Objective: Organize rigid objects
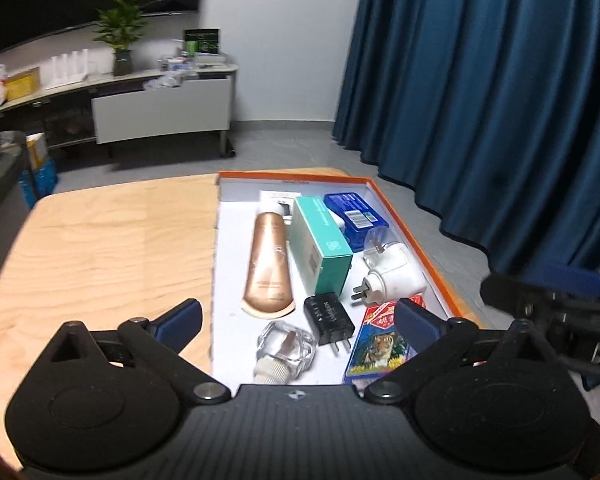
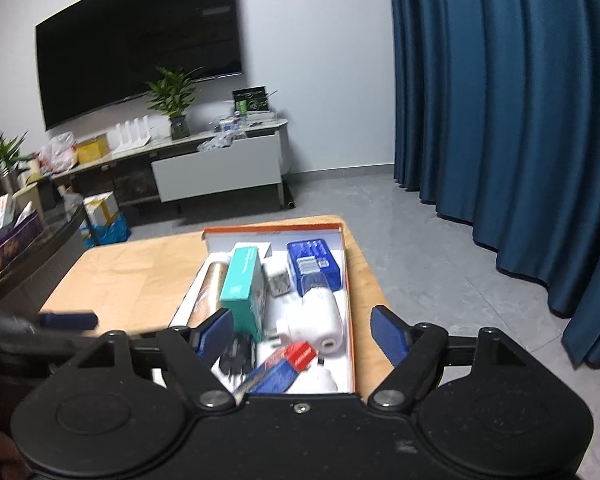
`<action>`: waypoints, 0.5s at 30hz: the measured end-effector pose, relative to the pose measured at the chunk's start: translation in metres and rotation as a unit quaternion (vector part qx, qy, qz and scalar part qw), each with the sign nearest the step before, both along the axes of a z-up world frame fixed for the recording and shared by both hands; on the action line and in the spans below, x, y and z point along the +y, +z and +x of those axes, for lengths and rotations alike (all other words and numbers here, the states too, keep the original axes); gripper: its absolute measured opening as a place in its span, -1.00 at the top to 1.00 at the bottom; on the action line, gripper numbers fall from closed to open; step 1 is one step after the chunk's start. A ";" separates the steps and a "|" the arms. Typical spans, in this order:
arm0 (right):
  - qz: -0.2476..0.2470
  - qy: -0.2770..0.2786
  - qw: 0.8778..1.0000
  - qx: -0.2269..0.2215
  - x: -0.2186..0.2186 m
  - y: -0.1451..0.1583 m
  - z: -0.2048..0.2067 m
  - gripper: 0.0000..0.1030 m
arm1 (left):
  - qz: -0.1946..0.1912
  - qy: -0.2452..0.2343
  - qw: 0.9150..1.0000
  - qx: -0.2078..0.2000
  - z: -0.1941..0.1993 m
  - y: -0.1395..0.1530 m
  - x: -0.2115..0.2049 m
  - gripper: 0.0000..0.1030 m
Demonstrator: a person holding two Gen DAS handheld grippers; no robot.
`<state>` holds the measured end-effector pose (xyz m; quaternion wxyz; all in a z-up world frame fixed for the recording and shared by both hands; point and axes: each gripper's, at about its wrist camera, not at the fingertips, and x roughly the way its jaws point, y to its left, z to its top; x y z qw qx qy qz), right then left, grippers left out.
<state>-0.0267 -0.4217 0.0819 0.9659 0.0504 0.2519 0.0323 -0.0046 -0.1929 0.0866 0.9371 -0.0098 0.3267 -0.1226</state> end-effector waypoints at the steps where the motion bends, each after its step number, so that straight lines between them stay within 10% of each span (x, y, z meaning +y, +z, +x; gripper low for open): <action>1: -0.001 0.002 1.000 0.002 0.000 0.001 -0.006 -0.77 | 0.002 0.004 1.000 0.003 -0.006 0.002 0.000 -1.00; 15: -0.007 -0.004 0.999 0.054 0.000 -0.020 -0.031 -0.83 | 0.048 0.020 0.998 0.035 -0.036 -0.013 -0.005 -1.00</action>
